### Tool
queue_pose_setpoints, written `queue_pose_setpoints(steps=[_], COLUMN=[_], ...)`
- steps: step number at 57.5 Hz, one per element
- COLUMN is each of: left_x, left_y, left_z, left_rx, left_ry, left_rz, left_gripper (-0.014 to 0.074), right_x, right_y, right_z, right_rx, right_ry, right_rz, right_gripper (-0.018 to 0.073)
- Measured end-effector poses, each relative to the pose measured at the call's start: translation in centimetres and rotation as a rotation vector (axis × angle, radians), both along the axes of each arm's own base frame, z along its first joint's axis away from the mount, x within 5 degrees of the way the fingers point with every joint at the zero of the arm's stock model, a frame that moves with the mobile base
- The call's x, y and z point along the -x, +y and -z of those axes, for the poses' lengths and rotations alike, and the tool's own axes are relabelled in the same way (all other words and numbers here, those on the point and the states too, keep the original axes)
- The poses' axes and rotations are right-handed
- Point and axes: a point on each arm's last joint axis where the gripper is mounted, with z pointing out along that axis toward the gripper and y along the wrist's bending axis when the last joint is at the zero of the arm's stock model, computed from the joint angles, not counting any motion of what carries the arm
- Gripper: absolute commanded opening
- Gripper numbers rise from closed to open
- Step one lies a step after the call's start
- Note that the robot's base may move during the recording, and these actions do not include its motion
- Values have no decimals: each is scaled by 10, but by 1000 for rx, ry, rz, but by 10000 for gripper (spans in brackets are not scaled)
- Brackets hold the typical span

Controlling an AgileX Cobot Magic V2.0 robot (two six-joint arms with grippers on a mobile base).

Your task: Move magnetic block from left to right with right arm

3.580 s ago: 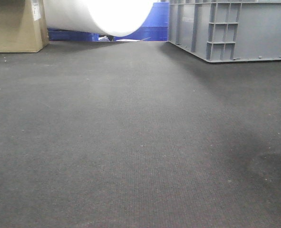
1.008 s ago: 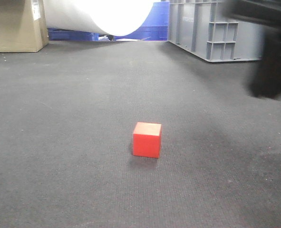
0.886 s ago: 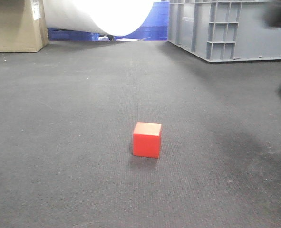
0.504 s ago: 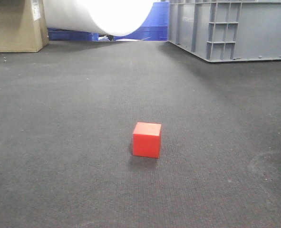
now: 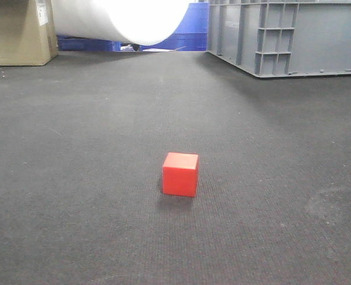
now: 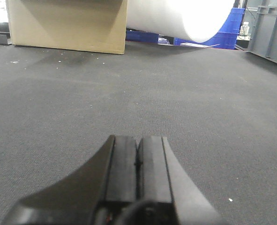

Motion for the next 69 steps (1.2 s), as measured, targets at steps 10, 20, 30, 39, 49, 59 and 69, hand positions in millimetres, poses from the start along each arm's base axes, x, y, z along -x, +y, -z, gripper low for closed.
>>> queue_pose_setpoints(steps=[10,20,30,39,49,59,69], left_x=[0,0,0,0,0,0,0], left_y=[0,0,0,0,0,0,0], left_z=[0,0,0,0,0,0,0], left_rx=[0,0,0,0,0,0,0], left_ry=[0,0,0,0,0,0,0], left_rz=[0,0,0,0,0,0,0], left_gripper=[-126,-126,-126,-126,-126,-126,-126], right_x=[1,1,-1,-8,-14,-15,-15], right_y=[0,0,1,5,4,2,2], right_z=[7,8,12,34,54,45,45], right_rx=[2,2,-17,-142,-173,-150,-126], right_ry=[1,2,-5,-6,-50,-186,-185], right_rz=[1,1,-7,-32,-23,-17,-18], right_gripper=[56,56,56,56,56,56,56])
